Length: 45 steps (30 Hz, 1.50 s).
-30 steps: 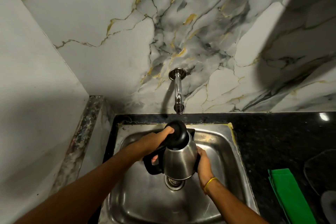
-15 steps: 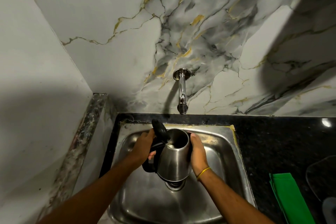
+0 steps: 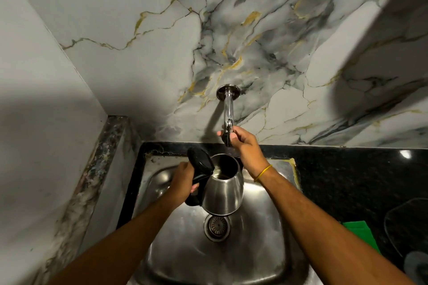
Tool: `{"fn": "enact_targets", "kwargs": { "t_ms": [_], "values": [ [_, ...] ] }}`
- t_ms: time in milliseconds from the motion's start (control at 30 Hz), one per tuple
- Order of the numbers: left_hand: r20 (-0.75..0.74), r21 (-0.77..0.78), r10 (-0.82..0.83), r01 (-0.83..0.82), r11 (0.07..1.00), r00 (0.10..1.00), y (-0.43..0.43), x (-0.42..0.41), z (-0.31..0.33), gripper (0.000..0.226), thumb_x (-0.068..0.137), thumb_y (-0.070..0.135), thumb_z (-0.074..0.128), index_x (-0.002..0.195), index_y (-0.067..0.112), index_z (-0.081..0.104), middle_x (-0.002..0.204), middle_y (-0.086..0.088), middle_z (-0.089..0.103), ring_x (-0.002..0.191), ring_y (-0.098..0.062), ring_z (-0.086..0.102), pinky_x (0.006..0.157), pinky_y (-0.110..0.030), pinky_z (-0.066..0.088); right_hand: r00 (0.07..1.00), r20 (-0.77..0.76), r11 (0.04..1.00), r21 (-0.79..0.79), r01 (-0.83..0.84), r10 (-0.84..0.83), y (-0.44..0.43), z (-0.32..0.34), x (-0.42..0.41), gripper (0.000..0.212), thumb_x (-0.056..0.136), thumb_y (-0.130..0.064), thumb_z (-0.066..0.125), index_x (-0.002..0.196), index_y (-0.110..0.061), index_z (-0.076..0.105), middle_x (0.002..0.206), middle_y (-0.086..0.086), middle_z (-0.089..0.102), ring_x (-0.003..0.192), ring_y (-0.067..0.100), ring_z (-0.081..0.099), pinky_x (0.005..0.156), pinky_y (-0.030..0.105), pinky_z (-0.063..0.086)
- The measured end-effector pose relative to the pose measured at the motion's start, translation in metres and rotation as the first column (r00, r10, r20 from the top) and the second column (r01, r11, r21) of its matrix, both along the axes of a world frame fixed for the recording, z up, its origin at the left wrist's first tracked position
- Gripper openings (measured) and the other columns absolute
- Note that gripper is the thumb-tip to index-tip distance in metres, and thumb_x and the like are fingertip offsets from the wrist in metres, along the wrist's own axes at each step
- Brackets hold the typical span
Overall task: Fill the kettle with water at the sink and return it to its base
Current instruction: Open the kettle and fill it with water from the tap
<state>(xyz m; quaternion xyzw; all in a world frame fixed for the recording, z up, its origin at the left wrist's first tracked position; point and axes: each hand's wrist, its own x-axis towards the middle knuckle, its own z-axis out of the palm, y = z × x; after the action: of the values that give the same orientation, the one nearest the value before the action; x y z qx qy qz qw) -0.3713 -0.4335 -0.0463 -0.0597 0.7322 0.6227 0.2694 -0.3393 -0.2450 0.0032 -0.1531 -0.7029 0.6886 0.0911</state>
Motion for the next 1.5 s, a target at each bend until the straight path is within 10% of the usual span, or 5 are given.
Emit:
{"fn": "enact_targets", "kwargs": {
  "t_ms": [267, 600, 900, 1167, 1500],
  "values": [
    [-0.006, 0.016, 0.018, -0.017, 1.0, 1.0, 0.012, -0.008, -0.012, 0.037, 0.088, 0.044, 0.049, 0.089, 0.009, 0.062, 0.086, -0.007, 0.065, 0.073, -0.012, 0.06, 0.046, -0.007, 0.046, 0.96, 0.064, 0.948, -0.184, -0.258, 0.274, 0.036, 0.0, -0.005, 0.032, 0.102, 0.0, 0.056, 0.132, -0.008, 0.064, 0.133, 0.024, 0.069, 0.11, 0.011, 0.071, 0.101, 0.025, 0.055],
    [0.034, -0.037, -0.012, 0.013, 0.999, 0.999, 0.012, -0.01, -0.029, 0.032, 0.107, 0.036, 0.045, 0.102, 0.01, 0.062, 0.095, -0.006, 0.066, 0.079, -0.008, 0.061, 0.043, -0.002, 0.041, 0.812, 0.025, 0.706, -0.511, -0.491, 0.583, 0.074, -0.022, -0.021, 0.045, 0.106, -0.005, 0.042, 0.15, -0.006, 0.049, 0.151, 0.02, 0.056, 0.149, 0.029, 0.045, 0.121, 0.04, 0.036],
    [0.039, 0.03, -0.026, 0.025, 0.999, 0.999, 0.012, -0.011, -0.032, 0.06, 0.079, 0.053, 0.046, 0.106, 0.002, 0.062, 0.097, -0.011, 0.066, 0.078, -0.013, 0.062, 0.062, -0.02, 0.049, 0.737, -0.052, 0.527, -0.666, -0.528, 0.674, 0.083, -0.03, -0.042, 0.053, 0.089, -0.013, 0.077, 0.14, -0.003, 0.062, 0.131, 0.015, 0.07, 0.125, 0.023, 0.065, 0.107, 0.035, 0.052],
    [-0.021, 0.03, -0.041, 0.041, 0.999, 0.999, 0.01, -0.014, -0.031, 0.061, 0.064, 0.065, 0.046, 0.082, 0.009, 0.061, 0.086, -0.019, 0.062, 0.08, -0.026, 0.058, 0.075, -0.038, 0.047, 0.756, 0.018, 0.598, -0.624, -0.503, 0.655, 0.078, -0.026, -0.044, 0.057, 0.07, -0.016, 0.093, 0.124, -0.012, 0.076, 0.109, 0.002, 0.078, 0.105, 0.013, 0.071, 0.094, 0.03, 0.055],
    [-0.086, 0.06, -0.034, 0.04, 0.997, 0.996, 0.02, -0.023, -0.026, 0.029, 0.07, 0.05, 0.052, 0.059, 0.025, 0.06, 0.061, -0.005, 0.053, 0.048, -0.013, 0.048, 0.042, -0.021, 0.035, 0.958, 0.081, 0.936, -0.253, -0.246, 0.274, 0.059, -0.015, -0.02, 0.042, 0.086, 0.014, 0.07, 0.126, 0.001, 0.069, 0.094, 0.001, 0.08, 0.093, 0.015, 0.071, 0.097, 0.03, 0.058]
  ]
}}
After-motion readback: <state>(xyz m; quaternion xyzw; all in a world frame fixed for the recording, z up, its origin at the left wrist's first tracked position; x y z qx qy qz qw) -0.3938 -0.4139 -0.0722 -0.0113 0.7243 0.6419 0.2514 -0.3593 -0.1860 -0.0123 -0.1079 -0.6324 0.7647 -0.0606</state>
